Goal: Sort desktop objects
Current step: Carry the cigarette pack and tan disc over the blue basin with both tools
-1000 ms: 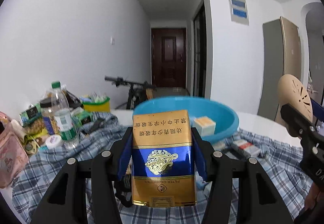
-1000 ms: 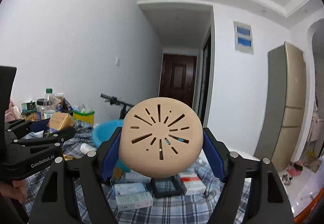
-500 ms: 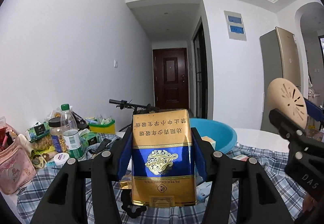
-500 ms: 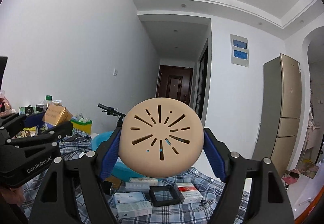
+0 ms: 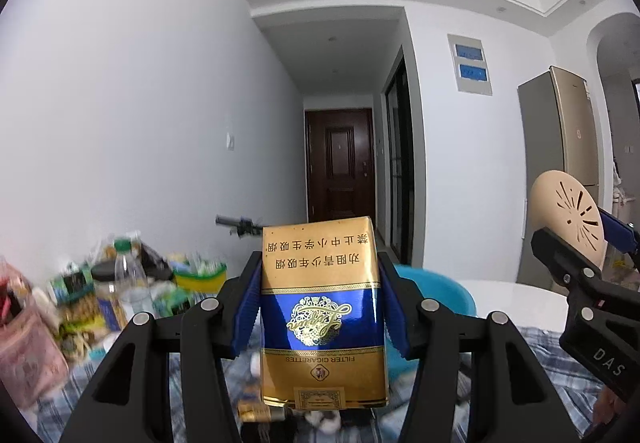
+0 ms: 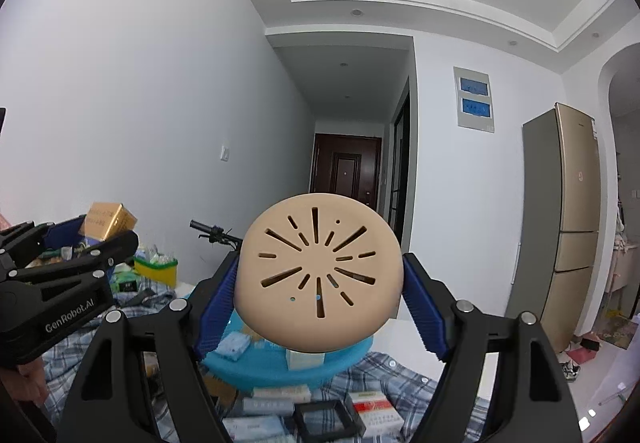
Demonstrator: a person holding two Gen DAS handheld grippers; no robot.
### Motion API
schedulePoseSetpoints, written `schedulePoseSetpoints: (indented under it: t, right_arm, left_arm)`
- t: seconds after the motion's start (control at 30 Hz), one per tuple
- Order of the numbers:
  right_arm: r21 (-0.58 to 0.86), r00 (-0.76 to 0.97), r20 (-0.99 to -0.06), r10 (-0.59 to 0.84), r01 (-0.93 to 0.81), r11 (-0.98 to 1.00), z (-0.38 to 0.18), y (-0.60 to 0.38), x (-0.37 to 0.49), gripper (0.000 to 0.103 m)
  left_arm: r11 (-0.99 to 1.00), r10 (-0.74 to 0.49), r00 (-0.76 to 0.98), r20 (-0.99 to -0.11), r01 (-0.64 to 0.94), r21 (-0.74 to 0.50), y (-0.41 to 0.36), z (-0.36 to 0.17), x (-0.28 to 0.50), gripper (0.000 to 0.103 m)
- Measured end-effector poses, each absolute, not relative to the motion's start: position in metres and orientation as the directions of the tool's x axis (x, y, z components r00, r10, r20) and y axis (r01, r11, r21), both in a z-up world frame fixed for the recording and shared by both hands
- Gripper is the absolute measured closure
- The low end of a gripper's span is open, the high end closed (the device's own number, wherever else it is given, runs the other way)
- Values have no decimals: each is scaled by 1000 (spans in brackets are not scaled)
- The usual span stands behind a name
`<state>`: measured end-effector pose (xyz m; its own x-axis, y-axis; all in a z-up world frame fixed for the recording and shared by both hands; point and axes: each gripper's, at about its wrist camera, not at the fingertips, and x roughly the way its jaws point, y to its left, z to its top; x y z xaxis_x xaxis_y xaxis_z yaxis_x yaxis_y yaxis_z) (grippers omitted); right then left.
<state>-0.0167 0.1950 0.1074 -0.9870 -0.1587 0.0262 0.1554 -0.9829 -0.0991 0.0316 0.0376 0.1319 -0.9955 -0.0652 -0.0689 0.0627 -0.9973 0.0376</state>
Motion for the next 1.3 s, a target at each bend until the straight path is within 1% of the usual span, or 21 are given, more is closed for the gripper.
schedulePoseSetpoints:
  t: [0.07,0.13,0.27,0.4,0.6,0.87,1.07,1.3]
  right_arm:
    - [-80,-986,14,-167,166,-983,112,198,-27,27]
    - [-68,-985,12,-173,172,-983,117,200,-37,27]
    - [-53,-978,9,-208,207,-977,125,200,-59,27]
    - [-64,-981,4,-193,192,-979,130,195,-83,26]
    - [-51,-979,-23,-203,204,-978,128,189,-123,26]
    - [-54,-978,-46,-202,204,-977,123,181,-175,26]
    - [-69,-984,-8,-176,176,-982,125,178,-205,26]
    - [-74,-984,-15,-177,177,-981,123,169,-236,26]
  left_arm:
    - [-998,-47,-996,-77,45,31,36,137,21,47]
    - [-1000,-16,-993,-116,15,7,33,141,2,47]
    - [-1000,-26,-993,-117,24,20,32,146,-25,47]
    - [-1000,-12,-990,-142,12,3,31,148,-56,47]
    - [-1000,-11,-988,-154,11,-2,30,150,-106,47]
    - [-1000,-28,-991,-131,28,2,27,154,-166,47]
    - [-1000,-20,-991,-133,21,-2,26,151,-211,47]
    - [-1000,-26,-992,-128,24,17,26,146,-242,47]
